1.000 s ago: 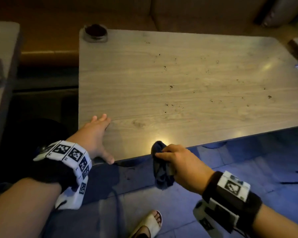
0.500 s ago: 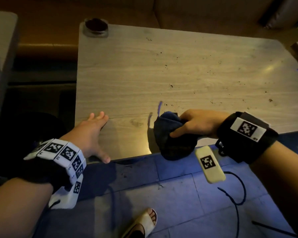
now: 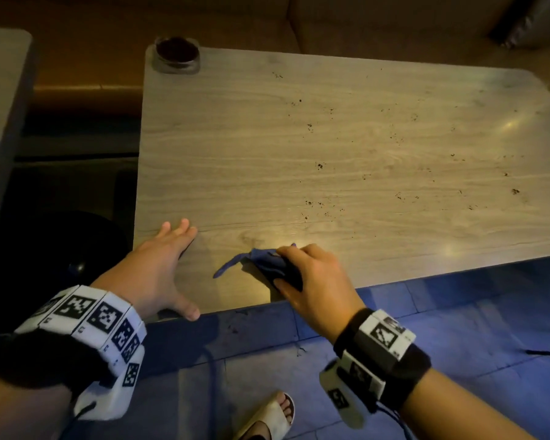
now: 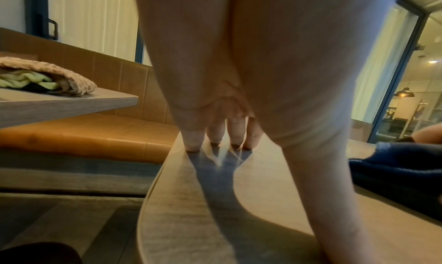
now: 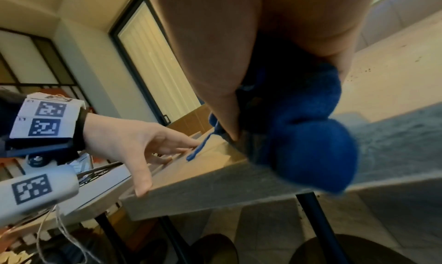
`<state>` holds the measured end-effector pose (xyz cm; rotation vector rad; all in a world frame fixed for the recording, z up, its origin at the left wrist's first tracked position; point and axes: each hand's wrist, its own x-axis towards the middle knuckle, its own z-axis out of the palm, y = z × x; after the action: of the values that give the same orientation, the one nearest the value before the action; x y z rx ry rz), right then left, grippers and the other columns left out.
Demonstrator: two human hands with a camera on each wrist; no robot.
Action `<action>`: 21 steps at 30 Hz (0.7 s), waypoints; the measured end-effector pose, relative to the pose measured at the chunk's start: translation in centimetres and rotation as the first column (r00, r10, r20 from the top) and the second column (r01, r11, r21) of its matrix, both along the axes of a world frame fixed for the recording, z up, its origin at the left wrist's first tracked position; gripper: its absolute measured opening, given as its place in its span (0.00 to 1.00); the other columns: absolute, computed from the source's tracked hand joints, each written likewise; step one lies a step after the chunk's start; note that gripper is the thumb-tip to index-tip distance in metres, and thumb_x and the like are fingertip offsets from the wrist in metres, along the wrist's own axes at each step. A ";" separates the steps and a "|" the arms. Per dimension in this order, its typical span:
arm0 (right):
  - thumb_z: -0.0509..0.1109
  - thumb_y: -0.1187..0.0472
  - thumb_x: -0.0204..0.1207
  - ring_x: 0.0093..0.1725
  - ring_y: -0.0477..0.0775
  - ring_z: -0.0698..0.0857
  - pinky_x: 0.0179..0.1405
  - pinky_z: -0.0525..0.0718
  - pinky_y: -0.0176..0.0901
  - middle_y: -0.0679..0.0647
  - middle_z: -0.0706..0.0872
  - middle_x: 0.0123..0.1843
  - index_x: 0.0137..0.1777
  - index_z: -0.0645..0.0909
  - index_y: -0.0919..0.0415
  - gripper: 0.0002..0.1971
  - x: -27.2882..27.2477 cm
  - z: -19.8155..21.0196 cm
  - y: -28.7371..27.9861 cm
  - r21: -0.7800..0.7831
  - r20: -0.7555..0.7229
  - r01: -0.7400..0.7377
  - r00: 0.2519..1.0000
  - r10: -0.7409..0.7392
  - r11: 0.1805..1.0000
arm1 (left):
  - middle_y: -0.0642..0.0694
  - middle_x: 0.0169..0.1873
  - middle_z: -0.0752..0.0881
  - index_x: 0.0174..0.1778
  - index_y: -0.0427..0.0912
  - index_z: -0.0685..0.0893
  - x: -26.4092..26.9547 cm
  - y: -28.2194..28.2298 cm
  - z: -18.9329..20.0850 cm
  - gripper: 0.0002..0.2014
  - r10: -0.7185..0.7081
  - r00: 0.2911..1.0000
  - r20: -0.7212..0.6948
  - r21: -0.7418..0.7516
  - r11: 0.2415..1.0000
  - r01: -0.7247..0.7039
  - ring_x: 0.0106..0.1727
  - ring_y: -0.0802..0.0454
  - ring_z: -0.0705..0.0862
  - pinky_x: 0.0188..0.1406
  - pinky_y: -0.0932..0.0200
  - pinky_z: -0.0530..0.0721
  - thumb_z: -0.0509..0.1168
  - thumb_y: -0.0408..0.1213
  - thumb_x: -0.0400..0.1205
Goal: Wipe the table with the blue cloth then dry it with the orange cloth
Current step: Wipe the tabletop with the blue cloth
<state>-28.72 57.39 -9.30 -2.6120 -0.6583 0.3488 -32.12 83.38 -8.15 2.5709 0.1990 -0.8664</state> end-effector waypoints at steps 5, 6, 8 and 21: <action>0.75 0.54 0.66 0.51 0.49 0.86 0.51 0.85 0.48 0.46 0.88 0.50 0.57 0.82 0.45 0.17 4.5 1.7 -0.4 0.195 -0.350 0.153 0.934 -0.077 0.969 | 0.54 0.87 0.38 0.89 0.48 0.42 1.0 -1.1 1.5 0.68 -0.033 0.997 -0.068 0.071 0.997 0.038 0.87 0.55 0.39 0.85 0.54 0.47 0.85 0.54 0.64; 0.77 0.54 0.66 0.51 0.48 0.87 0.52 0.86 0.49 0.45 0.88 0.51 0.57 0.83 0.45 0.18 6.0 2.4 -0.8 0.256 -0.397 0.204 0.913 -0.090 0.945 | 0.54 0.88 0.43 0.89 0.49 0.45 1.4 -1.3 2.0 0.65 -0.019 0.997 -0.080 0.084 0.996 0.026 0.88 0.54 0.45 0.85 0.54 0.50 0.84 0.54 0.66; 0.79 0.59 0.67 0.51 0.47 0.88 0.53 0.86 0.49 0.48 0.89 0.51 0.58 0.84 0.51 0.18 9.4 3.9 -1.5 0.362 -0.447 0.301 0.887 -0.119 0.882 | 0.53 0.84 0.65 0.87 0.54 0.59 2.6 -1.7 3.0 0.54 0.037 0.996 -0.083 0.090 0.996 -0.029 0.81 0.54 0.68 0.80 0.54 0.69 0.82 0.55 0.68; 0.78 0.66 0.68 0.50 0.56 0.88 0.54 0.86 0.54 0.57 0.90 0.49 0.54 0.86 0.59 0.14 34.5 9.5 3.5 0.378 -0.218 0.255 0.959 -0.182 0.890 | 0.48 0.78 0.70 0.79 0.49 0.72 26.2 -0.5 2.7 0.46 -0.001 0.985 0.172 0.029 1.000 -0.004 0.79 0.44 0.70 0.76 0.43 0.74 0.83 0.55 0.66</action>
<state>5.82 60.87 0.17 -2.1989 -0.3249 0.3297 -5.96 82.87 -5.45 2.6554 0.1636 -0.6400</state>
